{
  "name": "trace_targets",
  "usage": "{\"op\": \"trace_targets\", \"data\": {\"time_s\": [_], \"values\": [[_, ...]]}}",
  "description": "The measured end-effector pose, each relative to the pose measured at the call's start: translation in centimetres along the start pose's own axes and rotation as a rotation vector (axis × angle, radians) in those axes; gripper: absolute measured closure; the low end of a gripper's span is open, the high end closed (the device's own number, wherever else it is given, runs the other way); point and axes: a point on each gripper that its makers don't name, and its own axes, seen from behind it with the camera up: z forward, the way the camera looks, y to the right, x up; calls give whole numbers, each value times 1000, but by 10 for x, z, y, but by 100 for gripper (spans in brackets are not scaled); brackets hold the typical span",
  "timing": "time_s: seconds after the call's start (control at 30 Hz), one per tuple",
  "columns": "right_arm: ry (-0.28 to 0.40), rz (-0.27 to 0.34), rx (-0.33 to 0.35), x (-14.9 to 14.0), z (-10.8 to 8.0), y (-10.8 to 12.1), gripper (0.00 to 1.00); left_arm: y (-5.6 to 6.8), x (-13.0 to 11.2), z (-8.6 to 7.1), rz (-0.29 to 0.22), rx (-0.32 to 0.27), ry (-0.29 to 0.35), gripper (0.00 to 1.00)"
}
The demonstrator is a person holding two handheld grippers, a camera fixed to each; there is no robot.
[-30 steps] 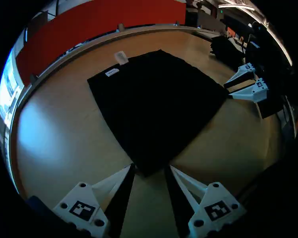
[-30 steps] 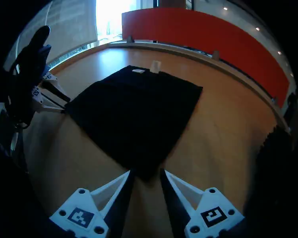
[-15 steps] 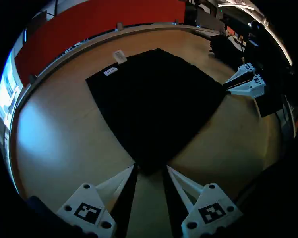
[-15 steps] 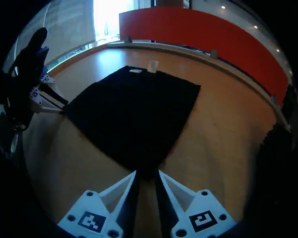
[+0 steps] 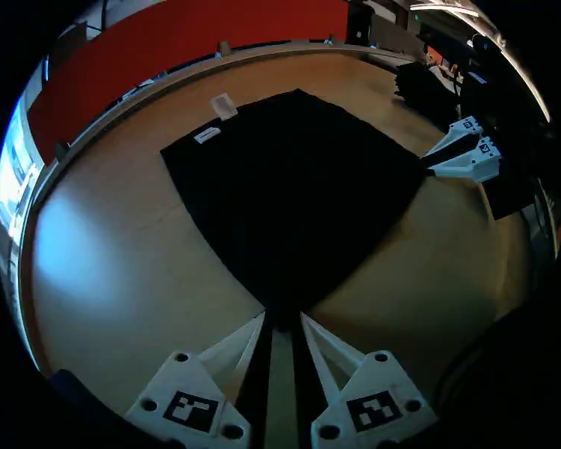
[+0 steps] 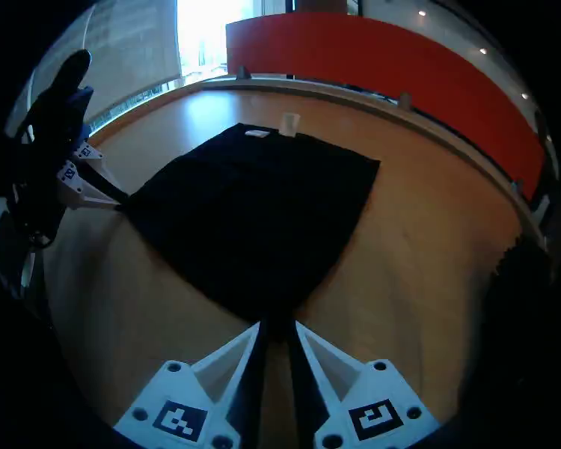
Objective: Fold towel
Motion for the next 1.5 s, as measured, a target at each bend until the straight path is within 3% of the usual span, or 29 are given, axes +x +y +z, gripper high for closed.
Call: {"op": "trace_targets", "data": {"time_s": [0.4, 0.7, 1.17, 1.5], "values": [[18, 6, 6, 10, -5, -3, 86, 0, 2, -3, -22, 3, -3, 90], [49, 12, 7, 24, -23, 0, 86, -2, 13, -19, -86, 15, 31, 90], [72, -41, 5, 49, -73, -5, 86, -5, 34, -66, -156, 42, 84, 90], [103, -28, -9, 66, -103, -9, 86, 8, 38, -97, -195, 39, 100, 90]]}}
